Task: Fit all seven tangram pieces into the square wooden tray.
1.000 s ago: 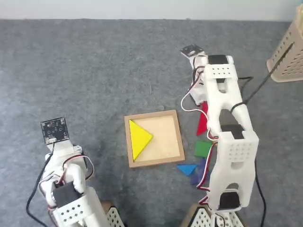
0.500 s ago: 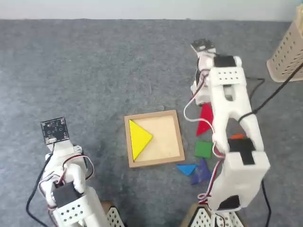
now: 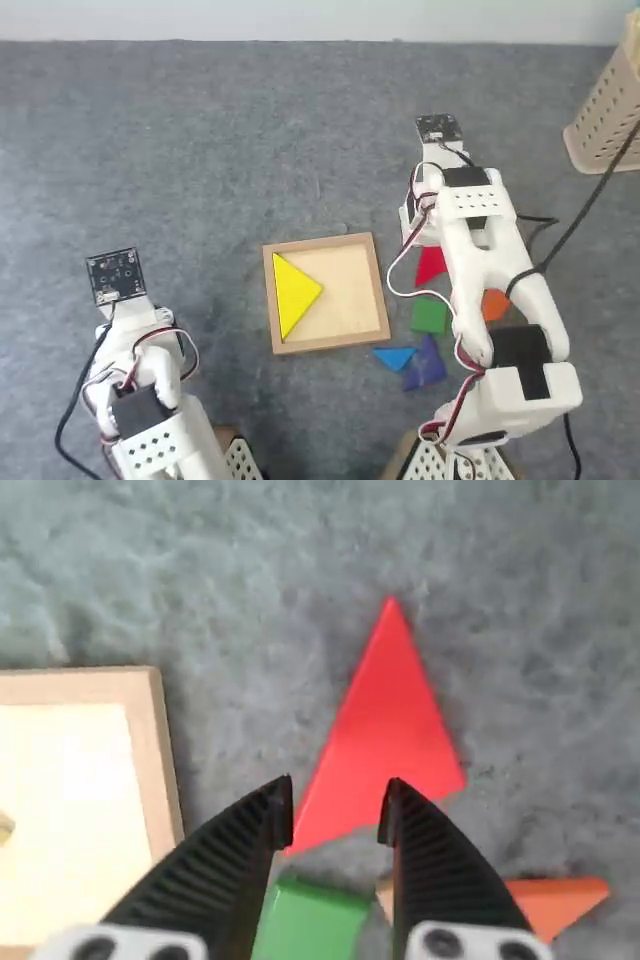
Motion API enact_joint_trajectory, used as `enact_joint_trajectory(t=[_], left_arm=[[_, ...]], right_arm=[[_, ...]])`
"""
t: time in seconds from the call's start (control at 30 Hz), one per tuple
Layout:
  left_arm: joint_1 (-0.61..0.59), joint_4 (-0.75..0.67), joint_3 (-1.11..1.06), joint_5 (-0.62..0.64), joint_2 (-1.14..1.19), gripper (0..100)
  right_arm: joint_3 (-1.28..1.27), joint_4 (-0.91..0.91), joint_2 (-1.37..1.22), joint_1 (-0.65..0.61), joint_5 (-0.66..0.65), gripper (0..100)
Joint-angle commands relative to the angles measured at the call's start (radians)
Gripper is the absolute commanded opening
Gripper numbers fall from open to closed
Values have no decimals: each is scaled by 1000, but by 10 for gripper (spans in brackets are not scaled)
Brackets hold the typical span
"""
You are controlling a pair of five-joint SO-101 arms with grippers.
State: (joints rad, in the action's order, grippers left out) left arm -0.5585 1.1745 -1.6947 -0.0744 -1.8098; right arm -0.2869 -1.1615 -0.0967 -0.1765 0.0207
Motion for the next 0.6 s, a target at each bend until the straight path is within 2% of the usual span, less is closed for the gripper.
enact_joint_trajectory(t=[0.0,0.1,0.23,0.37,0.57], left_arm=[[3,6,8,15,-8,13],[3,6,8,15,-8,13],[3,6,8,15,-8,13],[3,6,8,15,-8,13],[3,6,8,15,-8,13]], right_arm=[[101,-74,-31,-7,21,216],[150,-107,-81,-7,23,252],[195,-87,-127,-4,20,252],[247,-142,-174,25,-49,256],[261,-137,-252,50,-48,257]])
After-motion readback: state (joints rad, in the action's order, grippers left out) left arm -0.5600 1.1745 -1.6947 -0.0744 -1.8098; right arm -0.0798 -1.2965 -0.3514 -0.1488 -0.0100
